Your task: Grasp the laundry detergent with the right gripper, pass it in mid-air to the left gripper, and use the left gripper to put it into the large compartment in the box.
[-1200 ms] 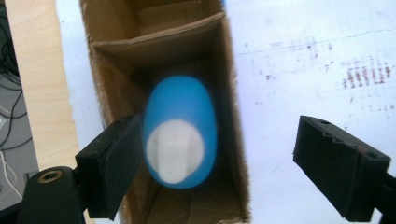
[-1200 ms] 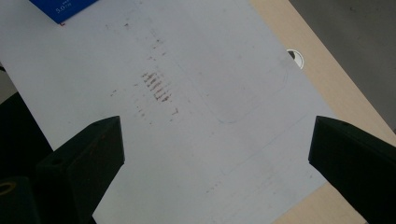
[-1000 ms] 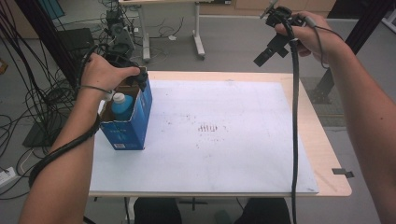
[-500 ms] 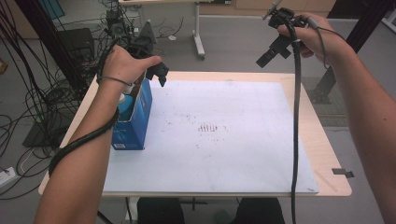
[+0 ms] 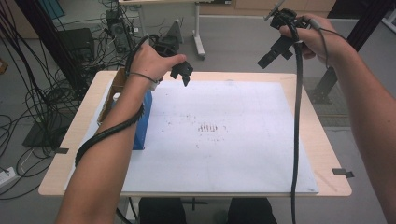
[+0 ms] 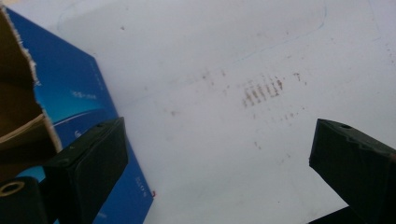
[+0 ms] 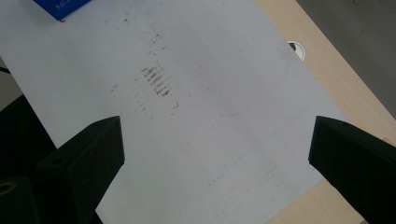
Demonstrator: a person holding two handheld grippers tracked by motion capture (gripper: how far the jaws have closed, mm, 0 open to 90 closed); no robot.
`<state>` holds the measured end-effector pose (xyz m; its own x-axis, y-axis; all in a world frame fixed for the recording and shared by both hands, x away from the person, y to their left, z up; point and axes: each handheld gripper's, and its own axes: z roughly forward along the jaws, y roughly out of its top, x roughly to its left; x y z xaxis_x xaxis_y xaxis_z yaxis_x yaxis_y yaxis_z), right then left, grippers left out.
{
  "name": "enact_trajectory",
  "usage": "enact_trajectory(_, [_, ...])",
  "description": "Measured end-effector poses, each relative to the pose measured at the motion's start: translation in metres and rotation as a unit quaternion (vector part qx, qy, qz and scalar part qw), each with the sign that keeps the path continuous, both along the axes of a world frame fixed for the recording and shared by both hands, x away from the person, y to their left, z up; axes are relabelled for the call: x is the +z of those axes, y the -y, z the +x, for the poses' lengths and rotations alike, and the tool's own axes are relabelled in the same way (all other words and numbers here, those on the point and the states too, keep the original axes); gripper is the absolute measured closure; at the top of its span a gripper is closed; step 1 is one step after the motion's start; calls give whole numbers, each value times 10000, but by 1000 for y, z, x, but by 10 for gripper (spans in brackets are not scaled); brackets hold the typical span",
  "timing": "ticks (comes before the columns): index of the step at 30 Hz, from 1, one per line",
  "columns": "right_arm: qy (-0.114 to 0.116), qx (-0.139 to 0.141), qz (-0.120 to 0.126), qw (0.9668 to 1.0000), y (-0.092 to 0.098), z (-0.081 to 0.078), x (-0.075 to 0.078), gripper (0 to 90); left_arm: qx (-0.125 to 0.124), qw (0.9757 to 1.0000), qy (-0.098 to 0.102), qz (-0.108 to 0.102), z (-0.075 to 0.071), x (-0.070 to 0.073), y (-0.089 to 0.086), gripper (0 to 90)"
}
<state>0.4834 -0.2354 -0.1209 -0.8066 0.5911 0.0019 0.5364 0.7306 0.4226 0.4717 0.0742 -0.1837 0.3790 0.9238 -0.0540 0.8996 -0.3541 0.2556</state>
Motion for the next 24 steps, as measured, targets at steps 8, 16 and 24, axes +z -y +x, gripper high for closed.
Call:
enact_trajectory(8, [4, -16, 5, 10000, 2, 1, 2, 35, -66, 9999, -47, -117, 12, -15, 14, 54])
enact_trajectory(16, [-3, -3, 8, 10000, 2, 2, 2, 36, -155, 9996, -77, -231, 18, -25, 25, 59])
enact_trajectory(24, [7, 11, -9, 10000, 0, 2, 2, 36, -165, 9996, -110, -203, 21, -36, 28, 61])
